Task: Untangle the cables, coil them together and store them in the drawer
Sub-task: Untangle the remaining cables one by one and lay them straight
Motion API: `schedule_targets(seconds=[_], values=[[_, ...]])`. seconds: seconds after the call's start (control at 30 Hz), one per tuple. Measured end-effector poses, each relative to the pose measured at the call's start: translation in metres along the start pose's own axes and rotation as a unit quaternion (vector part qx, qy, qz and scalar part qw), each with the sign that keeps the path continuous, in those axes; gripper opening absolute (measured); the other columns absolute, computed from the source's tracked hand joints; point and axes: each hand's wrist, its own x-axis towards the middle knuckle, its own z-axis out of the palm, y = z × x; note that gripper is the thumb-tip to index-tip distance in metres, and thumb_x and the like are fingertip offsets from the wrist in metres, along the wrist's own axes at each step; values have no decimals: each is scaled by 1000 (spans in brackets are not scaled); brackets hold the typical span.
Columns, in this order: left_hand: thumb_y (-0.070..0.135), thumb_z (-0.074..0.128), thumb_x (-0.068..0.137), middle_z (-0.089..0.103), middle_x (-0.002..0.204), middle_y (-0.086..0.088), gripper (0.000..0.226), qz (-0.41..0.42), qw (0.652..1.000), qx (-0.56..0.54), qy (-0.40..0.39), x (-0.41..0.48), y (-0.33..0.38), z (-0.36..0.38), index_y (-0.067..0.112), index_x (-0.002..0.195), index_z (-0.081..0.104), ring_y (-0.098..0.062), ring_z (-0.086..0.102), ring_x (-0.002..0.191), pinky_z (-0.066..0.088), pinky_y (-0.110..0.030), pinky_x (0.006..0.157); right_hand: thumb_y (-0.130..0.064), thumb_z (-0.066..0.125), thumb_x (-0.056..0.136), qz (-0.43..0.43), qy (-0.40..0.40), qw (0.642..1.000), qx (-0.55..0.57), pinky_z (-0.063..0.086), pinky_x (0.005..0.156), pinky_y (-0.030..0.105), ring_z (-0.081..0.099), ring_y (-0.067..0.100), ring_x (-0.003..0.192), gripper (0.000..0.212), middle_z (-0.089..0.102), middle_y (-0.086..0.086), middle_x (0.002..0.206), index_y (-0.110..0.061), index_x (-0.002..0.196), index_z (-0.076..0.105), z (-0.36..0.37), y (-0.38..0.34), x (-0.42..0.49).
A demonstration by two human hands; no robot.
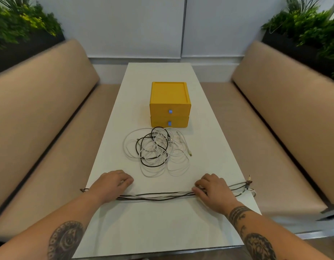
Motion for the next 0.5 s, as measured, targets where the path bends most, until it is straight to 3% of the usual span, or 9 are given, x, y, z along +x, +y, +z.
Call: schedule_targets(seconds=[0.2, 0.37, 0.5], values=[[42, 50, 99, 63, 102, 21, 25, -3, 999, -46, 25, 41, 8, -7, 34, 111, 71, -5, 59, 93, 47, -26, 85, -55, 37, 100, 22, -1, 999, 34, 39, 92, 33, 53, 11, 108, 39, 57, -14, 114, -33, 118, 65, -3, -24, 30], [41, 54, 98, 64, 101, 18, 23, 0, 996, -76, 40, 73, 9, -21, 32, 110, 73, -3, 58, 84, 43, -22, 75, -54, 38, 98, 24, 38, 997, 68, 44, 89, 34, 57, 13, 105, 40, 60, -12, 110, -32, 113, 68, -3, -53, 58], [38, 60, 96, 68, 103, 11, 19, -3, 994, -99, 36, 96, 10, -28, 30, 105, 74, -6, 60, 85, 48, -27, 78, -47, 47, 99, 45, 69, 990, 114, 46, 89, 36, 59, 13, 102, 30, 62, -11, 108, -30, 110, 70, -3, -77, 77]])
